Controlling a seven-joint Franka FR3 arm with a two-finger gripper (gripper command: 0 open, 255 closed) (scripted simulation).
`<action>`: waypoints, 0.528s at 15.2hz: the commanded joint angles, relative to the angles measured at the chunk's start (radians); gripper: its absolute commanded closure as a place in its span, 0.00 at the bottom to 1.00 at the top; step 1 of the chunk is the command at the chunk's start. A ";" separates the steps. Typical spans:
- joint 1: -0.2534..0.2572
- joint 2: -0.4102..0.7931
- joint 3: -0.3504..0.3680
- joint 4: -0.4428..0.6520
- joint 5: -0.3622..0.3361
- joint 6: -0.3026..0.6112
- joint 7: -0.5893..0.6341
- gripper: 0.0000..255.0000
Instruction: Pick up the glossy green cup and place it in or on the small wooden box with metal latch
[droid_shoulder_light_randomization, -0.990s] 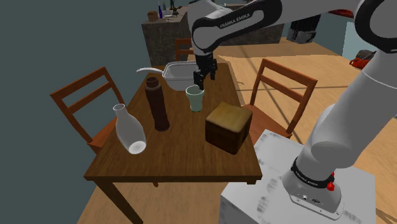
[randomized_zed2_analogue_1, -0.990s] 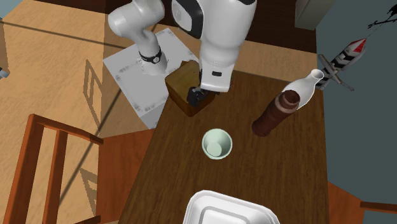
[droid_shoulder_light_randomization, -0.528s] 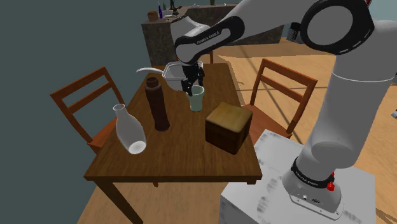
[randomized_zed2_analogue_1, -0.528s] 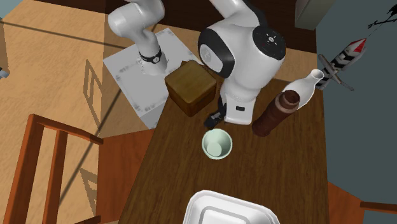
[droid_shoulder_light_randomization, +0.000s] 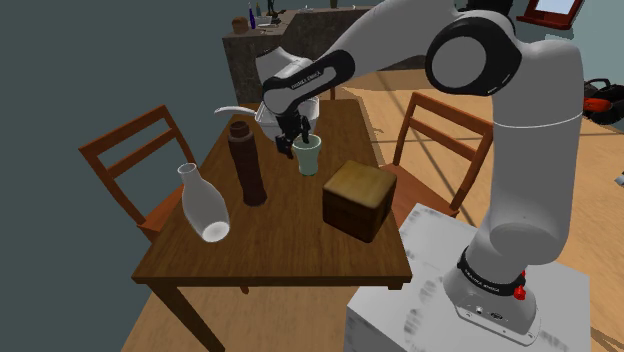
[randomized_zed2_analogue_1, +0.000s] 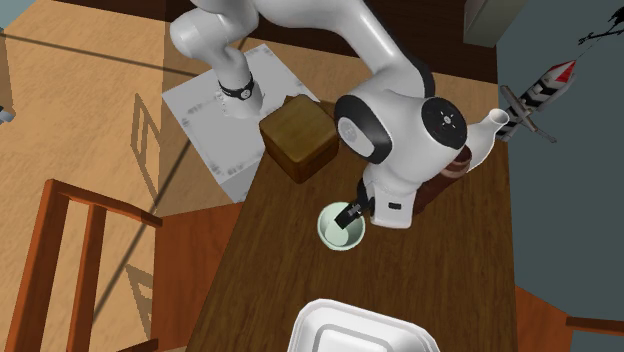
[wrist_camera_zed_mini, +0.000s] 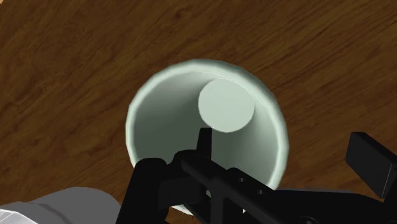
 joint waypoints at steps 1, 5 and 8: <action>-0.003 0.006 -0.002 -0.018 -0.002 0.025 0.001 0.00; -0.005 0.016 -0.004 -0.039 -0.005 0.056 0.003 0.00; -0.005 0.016 -0.004 -0.039 -0.005 0.056 0.003 0.00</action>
